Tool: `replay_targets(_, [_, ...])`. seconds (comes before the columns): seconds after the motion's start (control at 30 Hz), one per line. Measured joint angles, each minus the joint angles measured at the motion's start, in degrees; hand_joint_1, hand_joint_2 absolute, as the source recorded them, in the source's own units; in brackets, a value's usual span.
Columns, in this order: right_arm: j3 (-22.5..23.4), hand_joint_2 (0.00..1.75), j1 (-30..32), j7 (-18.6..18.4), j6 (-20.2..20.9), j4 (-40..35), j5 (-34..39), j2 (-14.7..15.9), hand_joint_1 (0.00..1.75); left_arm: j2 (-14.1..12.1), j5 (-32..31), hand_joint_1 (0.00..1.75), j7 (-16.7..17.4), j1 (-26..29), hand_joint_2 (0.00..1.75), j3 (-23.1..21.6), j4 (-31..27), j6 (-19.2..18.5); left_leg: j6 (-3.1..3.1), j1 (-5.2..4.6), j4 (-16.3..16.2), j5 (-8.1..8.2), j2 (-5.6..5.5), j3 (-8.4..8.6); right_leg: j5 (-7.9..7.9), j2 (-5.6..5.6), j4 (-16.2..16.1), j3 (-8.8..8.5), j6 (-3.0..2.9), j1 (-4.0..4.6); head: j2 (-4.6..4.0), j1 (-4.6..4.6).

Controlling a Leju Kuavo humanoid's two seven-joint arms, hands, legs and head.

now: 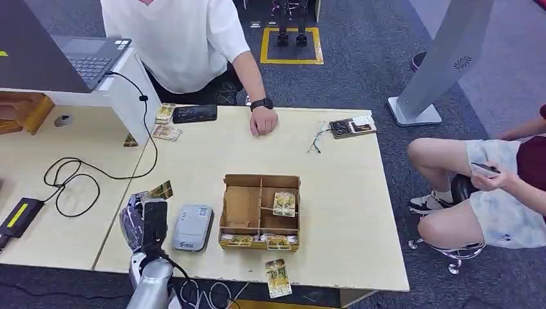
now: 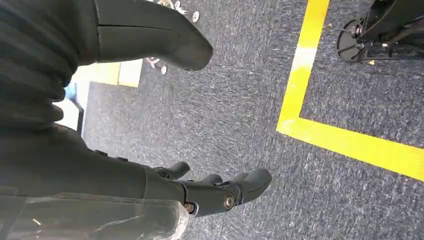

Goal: Pass the card to the sensor for recognition and then transmit it.

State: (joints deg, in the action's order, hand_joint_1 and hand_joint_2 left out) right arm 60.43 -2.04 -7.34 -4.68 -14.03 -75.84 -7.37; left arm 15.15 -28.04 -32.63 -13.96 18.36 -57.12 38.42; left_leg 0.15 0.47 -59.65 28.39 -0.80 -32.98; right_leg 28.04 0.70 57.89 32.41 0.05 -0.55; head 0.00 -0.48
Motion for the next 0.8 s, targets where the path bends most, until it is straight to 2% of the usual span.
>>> replay_targets(0.07, [0.0,1.75,0.0,0.0,0.0,0.0,0.0,0.0,0.00,1.5,0.1,1.75,-0.5,0.8,1.75,0.0,-4.4,0.0,0.00,0.01,0.0,0.00,0.00,-0.01,0.00,0.00,0.0,0.01,0.00,0.00,0.00,0.02])
replay_targets(0.27, [0.0,1.75,-0.1,0.0,0.0,0.0,-0.7,0.0,0.00,1.8,0.9,1.75,-1.7,1.6,1.75,-2.0,-14.7,0.0,-0.02,0.05,0.0,-0.01,-0.02,-0.01,0.00,-0.04,0.0,0.04,-0.01,-0.01,0.00,-0.04])
replay_targets(0.4, [0.0,1.75,-0.2,0.0,0.1,0.0,-1.0,0.0,0.00,1.8,-2.0,1.75,-2.1,1.6,1.75,-4.6,-19.0,0.0,-0.03,0.05,0.0,-0.02,-0.01,-0.01,0.00,-0.03,0.0,0.03,-0.01,0.00,0.00,-0.07])
replay_targets(0.47, [0.0,1.75,-0.3,0.0,0.2,0.0,-1.2,0.0,0.00,1.8,-6.9,1.75,-2.0,1.5,1.75,-5.9,-20.4,0.0,-0.03,0.04,0.0,-0.02,-0.01,-0.02,0.00,-0.03,0.0,0.03,-0.01,0.00,0.00,-0.04])
replay_targets(0.57, [0.0,1.75,-0.6,0.1,0.7,0.0,-2.1,0.0,0.00,1.8,-16.0,1.75,0.3,1.2,1.75,-7.5,-21.0,0.0,-0.03,0.00,0.0,-0.02,0.00,0.00,-0.01,-0.02,0.0,0.03,-0.01,-0.01,0.00,-0.04])
replay_targets(0.8, [-0.2,1.75,-1.1,0.2,1.2,0.2,-3.2,0.0,0.00,1.8,-31.1,1.75,2.7,0.3,1.75,-7.7,-20.3,0.0,-0.02,0.00,0.0,-0.02,0.04,0.02,-0.02,0.03,0.0,0.05,0.01,-0.01,0.00,-0.07])
